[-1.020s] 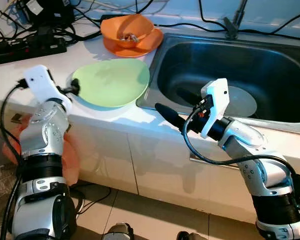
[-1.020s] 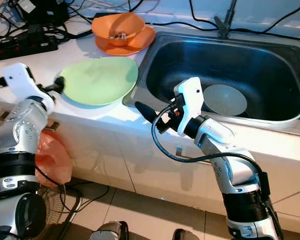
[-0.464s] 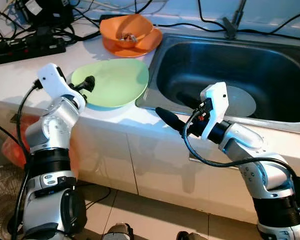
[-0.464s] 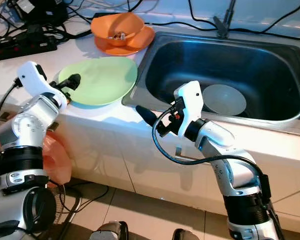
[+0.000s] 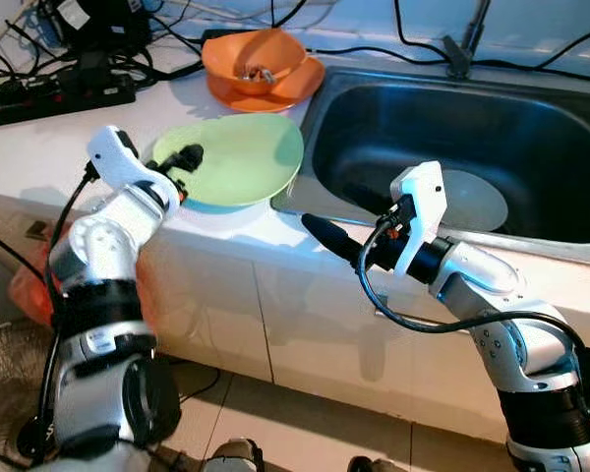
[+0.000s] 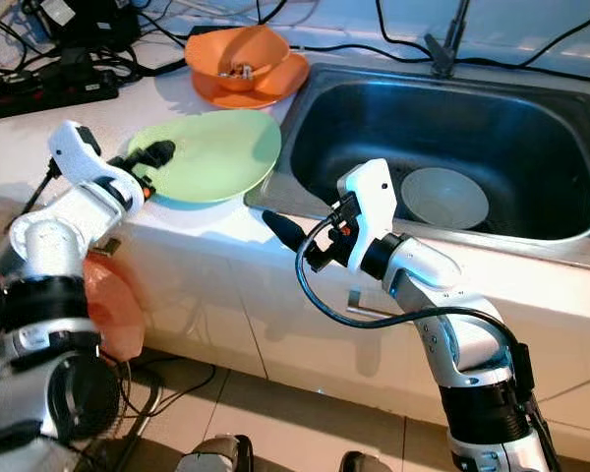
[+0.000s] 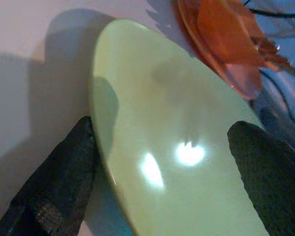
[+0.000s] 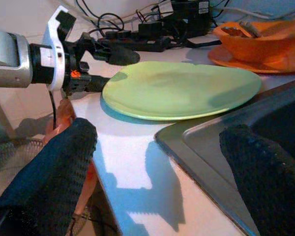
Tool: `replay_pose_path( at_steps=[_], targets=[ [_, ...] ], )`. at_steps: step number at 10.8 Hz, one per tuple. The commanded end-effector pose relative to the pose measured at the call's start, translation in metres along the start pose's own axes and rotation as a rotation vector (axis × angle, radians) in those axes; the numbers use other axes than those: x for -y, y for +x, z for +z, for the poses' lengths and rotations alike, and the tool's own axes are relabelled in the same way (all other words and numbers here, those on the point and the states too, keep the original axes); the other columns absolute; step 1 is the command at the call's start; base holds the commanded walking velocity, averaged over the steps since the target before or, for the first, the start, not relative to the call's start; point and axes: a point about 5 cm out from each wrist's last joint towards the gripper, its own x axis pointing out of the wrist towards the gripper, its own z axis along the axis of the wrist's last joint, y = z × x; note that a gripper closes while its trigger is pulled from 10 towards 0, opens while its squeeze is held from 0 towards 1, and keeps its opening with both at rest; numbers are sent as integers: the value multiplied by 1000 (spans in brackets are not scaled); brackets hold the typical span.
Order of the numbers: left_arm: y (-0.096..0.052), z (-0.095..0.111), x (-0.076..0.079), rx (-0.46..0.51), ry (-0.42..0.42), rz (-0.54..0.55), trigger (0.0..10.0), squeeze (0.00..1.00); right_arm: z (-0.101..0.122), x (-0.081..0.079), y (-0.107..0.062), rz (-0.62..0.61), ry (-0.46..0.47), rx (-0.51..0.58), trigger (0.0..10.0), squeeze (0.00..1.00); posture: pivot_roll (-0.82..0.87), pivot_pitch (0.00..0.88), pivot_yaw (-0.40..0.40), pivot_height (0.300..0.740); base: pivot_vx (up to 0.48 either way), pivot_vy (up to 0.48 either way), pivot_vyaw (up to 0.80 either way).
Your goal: Kitchen organization
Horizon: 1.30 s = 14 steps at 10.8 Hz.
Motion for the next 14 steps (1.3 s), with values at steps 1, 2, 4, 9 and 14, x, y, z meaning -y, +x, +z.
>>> replay_pose_path(
  at_steps=[1,2,4,9,14],
  targets=[
    [3,-12,-5,-66,-53,23,10000,0,5,-3,0,25,-9,11,10000,0,88,101,51,740,0,0,0],
    [4,-13,-4,-65,-108,8,10000,0,5,-3,0,23,-11,11,10000,0,86,100,49,740,0,0,0],
    [6,-16,1,-68,-196,-26,5961,0,5,-3,0,18,-14,7,10000,0,83,101,52,740,0,0,0],
    [10,-24,4,-133,-243,-30,0,0,3,-3,1,12,-17,6,10000,0,82,99,59,740,0,0,0],
    [12,-23,-2,-137,-254,-27,0,0,1,-3,2,7,-15,3,10000,0,84,97,61,740,0,0,0]
  ],
)
